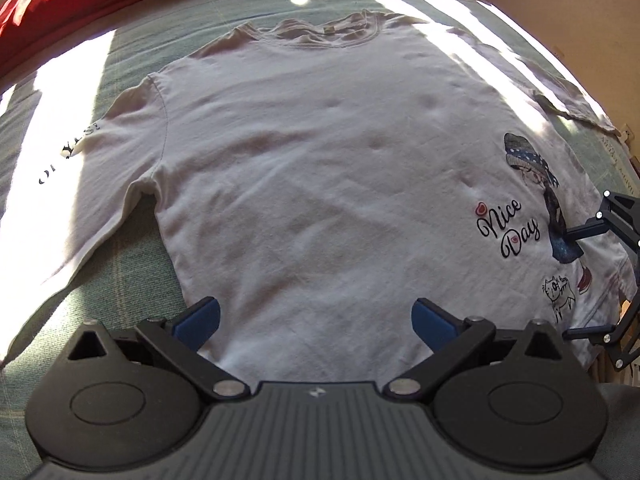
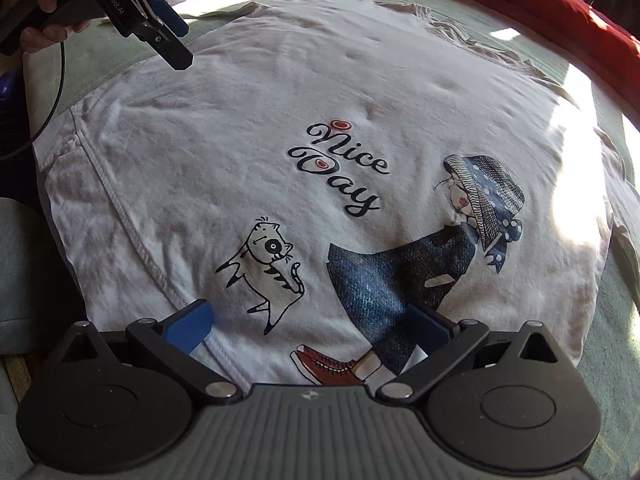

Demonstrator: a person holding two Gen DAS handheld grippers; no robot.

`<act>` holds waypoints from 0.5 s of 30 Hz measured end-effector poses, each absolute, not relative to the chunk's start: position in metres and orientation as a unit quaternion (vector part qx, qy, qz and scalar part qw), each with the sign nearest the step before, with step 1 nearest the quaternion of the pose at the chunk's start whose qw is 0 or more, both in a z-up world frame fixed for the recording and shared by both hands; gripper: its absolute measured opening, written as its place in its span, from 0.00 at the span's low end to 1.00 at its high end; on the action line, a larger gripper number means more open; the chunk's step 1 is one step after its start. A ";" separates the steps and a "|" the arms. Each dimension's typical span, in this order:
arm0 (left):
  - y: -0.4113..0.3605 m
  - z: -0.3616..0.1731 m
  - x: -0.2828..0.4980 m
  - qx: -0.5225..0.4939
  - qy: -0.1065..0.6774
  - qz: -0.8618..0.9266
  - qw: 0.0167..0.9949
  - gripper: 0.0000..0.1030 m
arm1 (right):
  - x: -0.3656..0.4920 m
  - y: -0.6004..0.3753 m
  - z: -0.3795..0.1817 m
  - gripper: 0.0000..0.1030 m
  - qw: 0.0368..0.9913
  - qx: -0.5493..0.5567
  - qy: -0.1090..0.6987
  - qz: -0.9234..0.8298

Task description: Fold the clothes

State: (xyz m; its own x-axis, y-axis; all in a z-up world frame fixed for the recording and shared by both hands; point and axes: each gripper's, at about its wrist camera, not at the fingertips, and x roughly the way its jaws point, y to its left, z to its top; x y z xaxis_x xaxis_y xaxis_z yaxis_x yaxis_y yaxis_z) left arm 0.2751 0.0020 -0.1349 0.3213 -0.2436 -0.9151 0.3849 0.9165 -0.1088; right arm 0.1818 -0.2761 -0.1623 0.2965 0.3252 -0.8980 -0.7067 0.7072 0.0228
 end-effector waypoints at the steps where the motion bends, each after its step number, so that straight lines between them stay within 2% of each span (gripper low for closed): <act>1: -0.001 -0.138 0.278 0.066 0.551 -0.196 0.809 0.98 | 0.182 -0.275 -0.162 1.00 0.781 -0.194 0.494 0.330; 7: -0.008 -0.164 0.273 0.087 0.568 -0.189 0.796 0.98 | 0.185 -0.273 -0.162 1.00 0.778 -0.195 0.500 0.327; 15: -0.002 -0.167 0.270 0.067 0.584 -0.164 0.792 0.99 | 0.185 -0.268 -0.163 1.00 0.779 -0.198 0.506 0.313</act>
